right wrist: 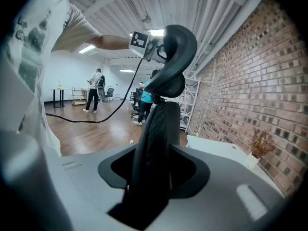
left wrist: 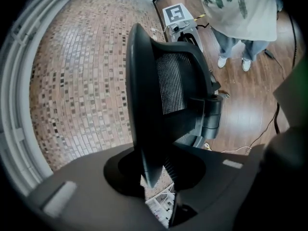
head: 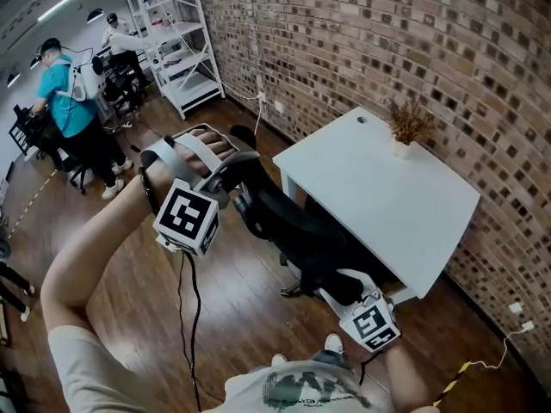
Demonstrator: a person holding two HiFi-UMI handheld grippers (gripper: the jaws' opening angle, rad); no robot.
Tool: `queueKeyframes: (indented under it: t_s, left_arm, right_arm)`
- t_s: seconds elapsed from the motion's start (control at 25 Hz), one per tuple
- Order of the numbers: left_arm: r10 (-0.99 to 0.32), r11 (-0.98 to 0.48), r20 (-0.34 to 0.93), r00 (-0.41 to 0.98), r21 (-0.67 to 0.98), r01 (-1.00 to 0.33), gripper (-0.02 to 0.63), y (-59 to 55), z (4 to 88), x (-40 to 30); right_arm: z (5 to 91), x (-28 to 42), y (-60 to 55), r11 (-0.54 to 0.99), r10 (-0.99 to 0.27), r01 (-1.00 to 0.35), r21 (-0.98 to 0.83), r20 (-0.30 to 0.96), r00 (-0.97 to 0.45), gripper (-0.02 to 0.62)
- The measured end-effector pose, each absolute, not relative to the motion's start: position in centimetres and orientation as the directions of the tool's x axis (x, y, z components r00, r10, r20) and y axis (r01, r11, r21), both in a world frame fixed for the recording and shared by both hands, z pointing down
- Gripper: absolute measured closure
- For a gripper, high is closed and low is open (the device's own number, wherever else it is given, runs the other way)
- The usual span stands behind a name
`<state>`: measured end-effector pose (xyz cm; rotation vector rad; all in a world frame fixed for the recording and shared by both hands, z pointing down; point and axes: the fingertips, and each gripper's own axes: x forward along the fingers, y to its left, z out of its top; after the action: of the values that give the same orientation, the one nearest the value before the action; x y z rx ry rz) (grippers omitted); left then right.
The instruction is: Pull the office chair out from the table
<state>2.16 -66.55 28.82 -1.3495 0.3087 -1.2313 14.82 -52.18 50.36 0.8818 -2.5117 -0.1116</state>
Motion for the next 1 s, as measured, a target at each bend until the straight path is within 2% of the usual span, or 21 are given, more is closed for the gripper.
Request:
queueKeyframes:
  t_s: [0.36, 1.0]
  left_arm:
    - [-0.783, -0.219, 0.449, 0.431, -0.847, 0.485, 0.495, -65.0, 28.1, 0.4]
    - [-0.803, -0.286, 0.486, 0.345, -0.823, 0.491, 0.495, -59.5, 29.1, -2.5]
  right_arm:
    - [49.6, 13.0, -50.8, 0.785, -0.615, -0.572, 0.237, 0.398, -0.680, 0.431]
    - [50.1, 10.6, -45.8, 0.822, -0.568, -0.520, 0.231, 0.393, -0.723, 0.433]
